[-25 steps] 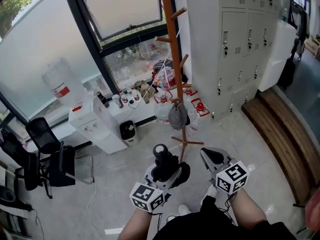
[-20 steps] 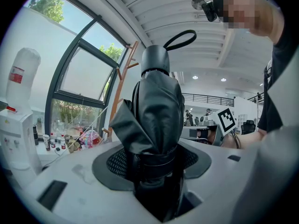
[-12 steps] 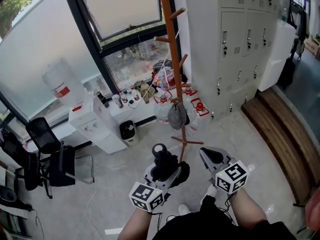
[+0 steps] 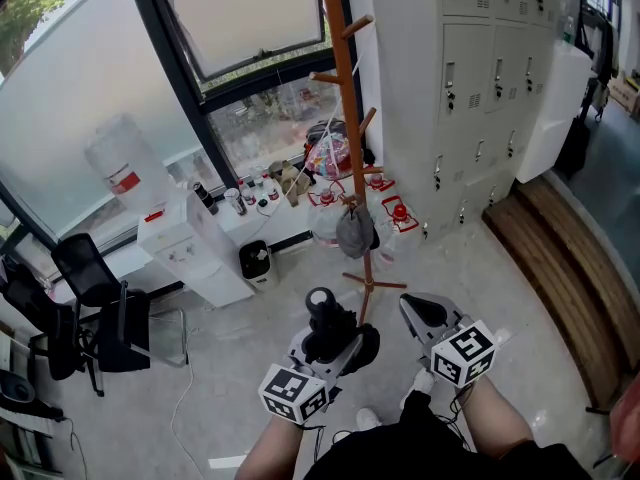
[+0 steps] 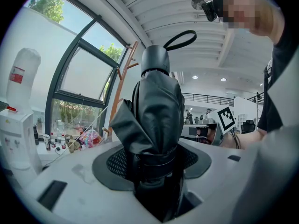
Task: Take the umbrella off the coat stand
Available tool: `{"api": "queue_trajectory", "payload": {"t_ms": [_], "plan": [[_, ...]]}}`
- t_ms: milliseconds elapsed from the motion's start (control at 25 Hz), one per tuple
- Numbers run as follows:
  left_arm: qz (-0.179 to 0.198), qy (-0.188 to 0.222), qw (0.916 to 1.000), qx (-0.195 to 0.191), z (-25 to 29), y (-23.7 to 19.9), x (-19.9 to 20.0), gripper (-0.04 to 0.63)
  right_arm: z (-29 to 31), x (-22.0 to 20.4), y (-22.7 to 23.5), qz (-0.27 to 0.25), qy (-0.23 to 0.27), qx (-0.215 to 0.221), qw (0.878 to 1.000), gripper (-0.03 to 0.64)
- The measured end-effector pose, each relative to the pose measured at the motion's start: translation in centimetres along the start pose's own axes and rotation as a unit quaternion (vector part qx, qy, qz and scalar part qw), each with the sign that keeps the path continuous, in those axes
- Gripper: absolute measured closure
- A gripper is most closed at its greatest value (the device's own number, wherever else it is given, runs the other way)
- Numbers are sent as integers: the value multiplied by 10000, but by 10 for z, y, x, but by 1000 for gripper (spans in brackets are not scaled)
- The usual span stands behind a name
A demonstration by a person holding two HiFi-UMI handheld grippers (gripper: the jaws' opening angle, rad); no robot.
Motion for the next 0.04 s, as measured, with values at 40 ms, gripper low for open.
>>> {"api": "queue_trajectory", "payload": {"t_ms": [40], "plan": [[2,-1,10000,-1,0,0,0,347,0,0,0,-1,3,4,10000,565]]}}
Point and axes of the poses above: the fingertips, and each gripper's own axes: z forward along the fingers, y to its right, x out of its top, the point moved 8 cm from there along -z, backward along the fingers, and after that the axes turned 10 degrees about -x, right-handed, at the moved point
